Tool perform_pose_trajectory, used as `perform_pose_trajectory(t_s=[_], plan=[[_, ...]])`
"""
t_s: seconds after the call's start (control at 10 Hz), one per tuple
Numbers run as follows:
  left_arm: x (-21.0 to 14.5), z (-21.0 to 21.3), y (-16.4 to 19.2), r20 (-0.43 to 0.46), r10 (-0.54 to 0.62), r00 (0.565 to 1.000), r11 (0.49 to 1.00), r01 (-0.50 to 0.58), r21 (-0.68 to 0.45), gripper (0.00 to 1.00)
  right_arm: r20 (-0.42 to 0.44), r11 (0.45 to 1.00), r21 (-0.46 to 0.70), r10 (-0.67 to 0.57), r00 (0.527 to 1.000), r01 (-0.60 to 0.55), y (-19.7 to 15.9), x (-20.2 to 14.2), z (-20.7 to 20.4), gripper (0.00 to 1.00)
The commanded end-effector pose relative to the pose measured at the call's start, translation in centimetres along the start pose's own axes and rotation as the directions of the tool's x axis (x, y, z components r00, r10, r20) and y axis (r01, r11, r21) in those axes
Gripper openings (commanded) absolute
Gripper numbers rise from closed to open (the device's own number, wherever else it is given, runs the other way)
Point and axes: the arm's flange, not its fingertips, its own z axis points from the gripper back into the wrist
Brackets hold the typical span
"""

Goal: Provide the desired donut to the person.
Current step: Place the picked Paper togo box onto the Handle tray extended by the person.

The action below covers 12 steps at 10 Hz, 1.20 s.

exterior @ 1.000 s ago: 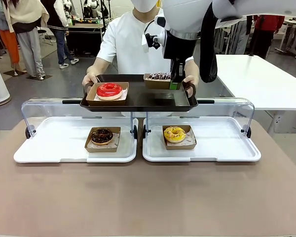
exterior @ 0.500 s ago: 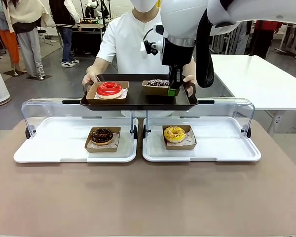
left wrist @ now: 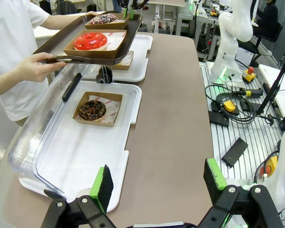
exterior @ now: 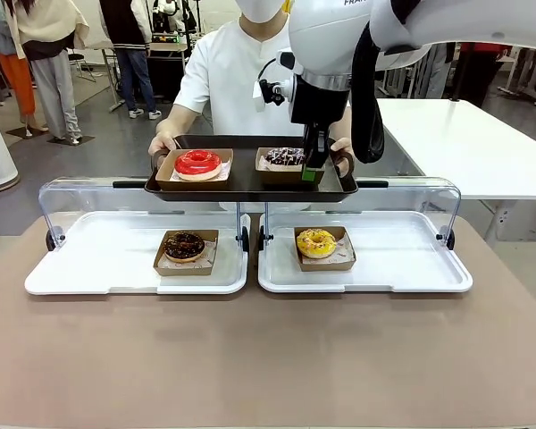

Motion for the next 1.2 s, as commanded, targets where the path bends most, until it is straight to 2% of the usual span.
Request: perform_pose_trajectory(t_s=[0.0,0.1,0.2,0.3,0.4,0.5,0.6,0.7,0.8,1.1], plan=[[0.1,0.2,-0.1,0.018,-0.010,1.000,1.000,0.010,0.003,1.00,0.022,1.000,0.009,-0.020,1.000,0.020,0.5,-0.3,-0.1,0.25],[0.1,0.2,-0.1,0.018,-0.010,1.000,1.000,0.010,0.003,1.00,0.026,1.000,0.009,-0.019,0.999,0.019,0.5,-0.4,0.0,0.61],[0.1,0.2,-0.1,0.018,-0.010,1.000,1.000,0.010,0.003,1.00,0.028,1.000,0.006,-0.019,0.999,0.018,0.4,-0.4,0.1,0.45],[0.1,0.2,-0.1,0.018,-0.010,1.000,1.000,0.010,0.003,1.00,0.030,1.000,0.005,-0.017,0.999,0.017,0.4,-0.3,0.2,0.49],[0.1,0.2,-0.1,0.018,-0.010,1.000,1.000,0.010,0.003,1.00,0.026,1.000,0.008,-0.013,1.000,0.013,0.5,-0.3,0.1,0.65],[0.1,0.2,-0.1,0.018,-0.010,1.000,1.000,0.010,0.003,1.00,0.026,1.000,0.012,-0.014,1.000,0.013,0.5,-0.4,0.1,0.69],[0.1,0.2,-0.1,0.018,-0.010,1.000,1.000,0.010,0.003,1.00,0.026,1.000,0.012,-0.015,1.000,0.014,0.5,-0.5,0.2,0.85],[0.1,0.2,-0.1,0.018,-0.010,1.000,1.000,0.010,0.003,1.00,0.027,1.000,0.011,-0.013,1.000,0.012,0.5,-0.5,0.3,0.89],[0.1,0.2,-0.1,0.018,-0.010,1.000,1.000,0.010,0.003,1.00,0.024,1.000,0.012,-0.008,1.000,0.008,0.7,-0.5,0.4,1.00],[0.1,0.2,-0.1,0.018,-0.010,1.000,1.000,0.010,0.003,1.00,0.003,0.995,0.061,0.080,0.997,-0.080,2.8,-0.3,3.4,1.00]])
